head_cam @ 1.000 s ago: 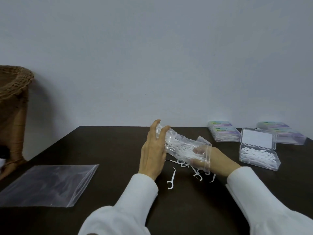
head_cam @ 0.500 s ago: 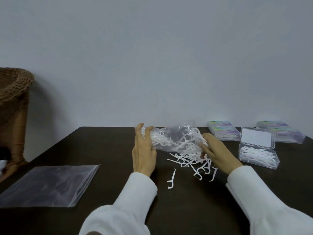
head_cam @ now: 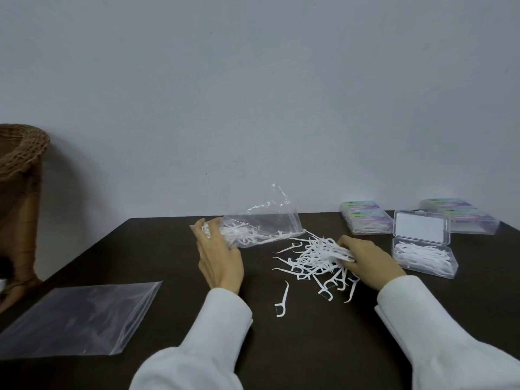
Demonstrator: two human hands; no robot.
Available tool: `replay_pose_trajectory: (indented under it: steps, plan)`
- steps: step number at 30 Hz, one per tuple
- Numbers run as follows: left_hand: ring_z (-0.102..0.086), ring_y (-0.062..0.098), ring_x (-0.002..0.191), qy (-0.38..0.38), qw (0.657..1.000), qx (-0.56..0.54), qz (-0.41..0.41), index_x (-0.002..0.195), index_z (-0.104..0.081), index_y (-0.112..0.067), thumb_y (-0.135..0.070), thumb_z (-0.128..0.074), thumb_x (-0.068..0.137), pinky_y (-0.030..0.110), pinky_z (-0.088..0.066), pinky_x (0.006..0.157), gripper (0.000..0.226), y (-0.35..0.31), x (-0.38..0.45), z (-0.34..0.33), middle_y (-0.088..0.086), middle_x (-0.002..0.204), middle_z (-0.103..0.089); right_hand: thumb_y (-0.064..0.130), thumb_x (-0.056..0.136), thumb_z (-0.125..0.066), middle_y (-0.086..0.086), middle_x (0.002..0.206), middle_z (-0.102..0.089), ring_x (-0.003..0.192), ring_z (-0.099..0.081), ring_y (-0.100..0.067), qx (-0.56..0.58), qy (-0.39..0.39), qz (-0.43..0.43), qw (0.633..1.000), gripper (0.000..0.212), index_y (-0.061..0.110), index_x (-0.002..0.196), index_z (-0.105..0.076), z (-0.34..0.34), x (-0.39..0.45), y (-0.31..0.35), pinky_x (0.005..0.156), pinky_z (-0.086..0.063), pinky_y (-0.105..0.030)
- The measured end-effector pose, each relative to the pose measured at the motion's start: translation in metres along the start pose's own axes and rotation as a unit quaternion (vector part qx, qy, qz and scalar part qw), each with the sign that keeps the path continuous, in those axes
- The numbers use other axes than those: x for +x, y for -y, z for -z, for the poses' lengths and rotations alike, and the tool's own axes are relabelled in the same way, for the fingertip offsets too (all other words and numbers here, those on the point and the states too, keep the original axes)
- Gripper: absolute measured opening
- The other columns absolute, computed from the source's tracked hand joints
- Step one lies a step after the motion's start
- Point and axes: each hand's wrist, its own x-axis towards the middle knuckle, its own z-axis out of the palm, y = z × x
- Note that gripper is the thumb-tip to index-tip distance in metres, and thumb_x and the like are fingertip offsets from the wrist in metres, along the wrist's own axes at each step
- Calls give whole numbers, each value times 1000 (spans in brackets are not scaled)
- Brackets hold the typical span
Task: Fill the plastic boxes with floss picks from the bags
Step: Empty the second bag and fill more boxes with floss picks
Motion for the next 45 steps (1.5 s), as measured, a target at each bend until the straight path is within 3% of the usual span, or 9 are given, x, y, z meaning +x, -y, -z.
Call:
replay_pose_trajectory:
  steps: [9,13,19,27,31,33,37,40,45]
  plan:
    - [-54,31,112,5,999,-47,15,126,-46,-17,1,-63,82,35,-46,84,51,-10,-2,5,3,143,-25,-9,79,-52,6,119,-49,102,-54,-12,39,-40,38,998,58,29,122,-42,1,-1,0,89,-47,-32]
    - [-56,30,110,29,998,-53,-11,125,-48,-18,-4,-66,82,38,-47,87,49,-12,-8,1,1,143,-26,-12,79,-47,5,119,-50,112,-51,-12,152,-125,73,978,49,24,112,-49,-1,1,4,95,-43,-31]
    - [-57,25,108,78,994,-56,-58,128,-47,-20,-10,-67,84,32,-45,89,49,-18,-15,-2,-5,145,-22,18,95,-45,6,105,-57,94,-61,-17,467,-108,90,873,11,25,94,-53,10,-7,26,79,-55,-29]
    - [-36,5,118,127,972,-49,-190,132,-40,-25,2,-74,71,6,-28,92,74,-14,-18,-10,-10,143,-10,38,99,-26,2,109,-67,69,-68,-19,592,33,-5,805,47,17,99,-68,17,-7,26,64,-51,-26]
    - [-39,17,129,130,967,-28,-215,134,-37,-28,29,-46,62,9,-31,93,92,-9,-18,-10,-9,145,-8,6,92,-47,-4,111,-65,72,-65,-17,561,61,2,825,23,17,102,-65,18,-5,21,62,-52,-21]
    - [-38,18,130,118,967,-31,-222,136,-36,-28,28,-48,64,12,-31,94,93,-10,-18,-10,-8,146,-9,-6,79,-61,-7,106,-64,80,-63,-16,531,93,4,842,35,17,106,-60,14,-3,18,75,-52,-26]
    - [-41,18,130,112,966,-40,-228,144,-29,-28,22,-51,75,11,-29,93,89,-13,-19,-9,-5,151,-11,20,60,-73,-10,104,-67,84,-62,-18,498,129,4,857,53,18,110,-58,6,-2,18,85,-51,-36]
    - [-47,21,126,109,965,-39,-234,148,-22,-24,25,-44,74,12,-31,92,92,-13,-20,-10,-4,154,-16,27,70,-76,-4,88,-68,64,-58,-5,461,131,31,877,46,25,112,-57,7,-3,20,65,-51,-21]
    - [-44,20,129,70,962,-40,-259,144,-28,-24,27,-52,68,23,-31,107,95,-11,-20,-13,-4,144,-25,33,66,-77,23,97,-52,82,-56,13,385,106,74,914,53,34,110,-46,9,-7,27,68,-44,-1]
